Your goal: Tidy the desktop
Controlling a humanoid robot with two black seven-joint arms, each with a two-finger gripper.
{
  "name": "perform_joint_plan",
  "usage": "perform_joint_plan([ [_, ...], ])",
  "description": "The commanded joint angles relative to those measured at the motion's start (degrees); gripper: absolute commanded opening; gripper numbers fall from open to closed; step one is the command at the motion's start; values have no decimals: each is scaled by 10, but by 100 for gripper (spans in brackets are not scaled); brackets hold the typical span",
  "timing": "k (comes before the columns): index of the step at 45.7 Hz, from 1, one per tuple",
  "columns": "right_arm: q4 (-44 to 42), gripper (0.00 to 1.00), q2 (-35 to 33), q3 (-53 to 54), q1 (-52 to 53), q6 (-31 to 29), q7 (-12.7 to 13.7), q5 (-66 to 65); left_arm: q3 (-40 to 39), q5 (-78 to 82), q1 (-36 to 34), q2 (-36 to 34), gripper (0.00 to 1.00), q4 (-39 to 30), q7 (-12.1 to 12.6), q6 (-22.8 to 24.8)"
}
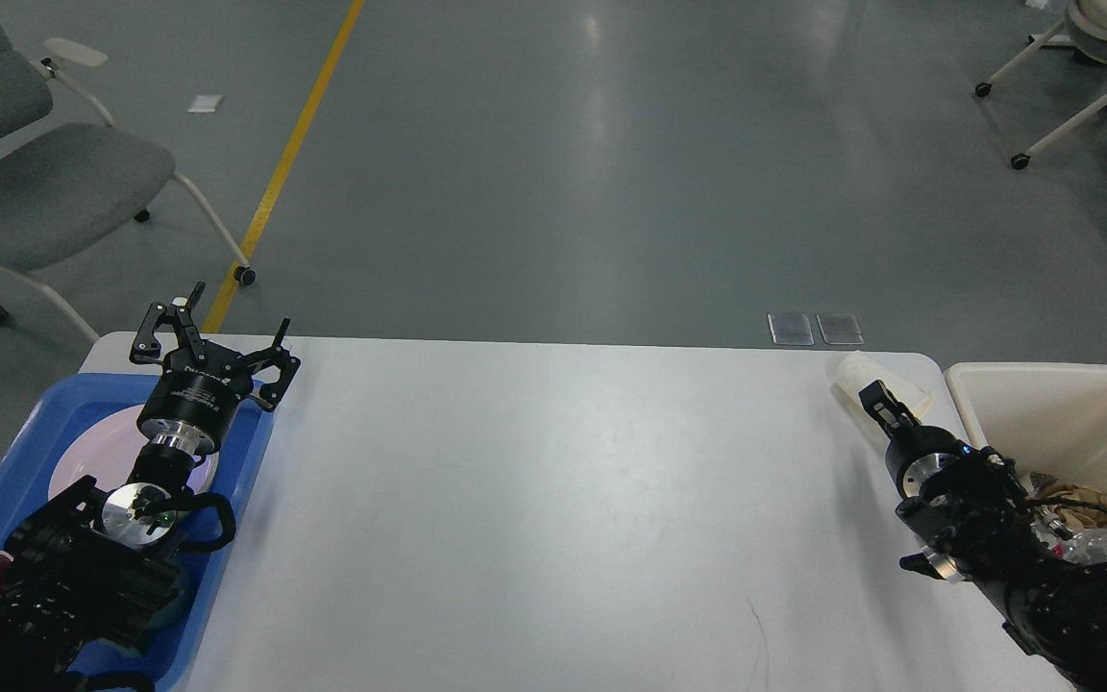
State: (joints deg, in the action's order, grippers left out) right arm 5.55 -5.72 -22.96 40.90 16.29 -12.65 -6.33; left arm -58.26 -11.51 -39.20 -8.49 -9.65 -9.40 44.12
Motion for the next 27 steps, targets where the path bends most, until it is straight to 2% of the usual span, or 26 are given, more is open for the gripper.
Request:
perform_joint_plan([
  [1,0,67,2,-1,-4,4,0,0,0,0,0,0,96,0,0,0],
  [12,1,58,5,-1,-7,9,-1,0,0,0,0,0,96,0,0,0],
  [21,2,42,5,-1,-11,8,-3,0,1,0,0,0,96,0,0,0],
  [27,2,40,8,-1,-11,8,-3,1,0,0,0,1,96,0,0,0],
])
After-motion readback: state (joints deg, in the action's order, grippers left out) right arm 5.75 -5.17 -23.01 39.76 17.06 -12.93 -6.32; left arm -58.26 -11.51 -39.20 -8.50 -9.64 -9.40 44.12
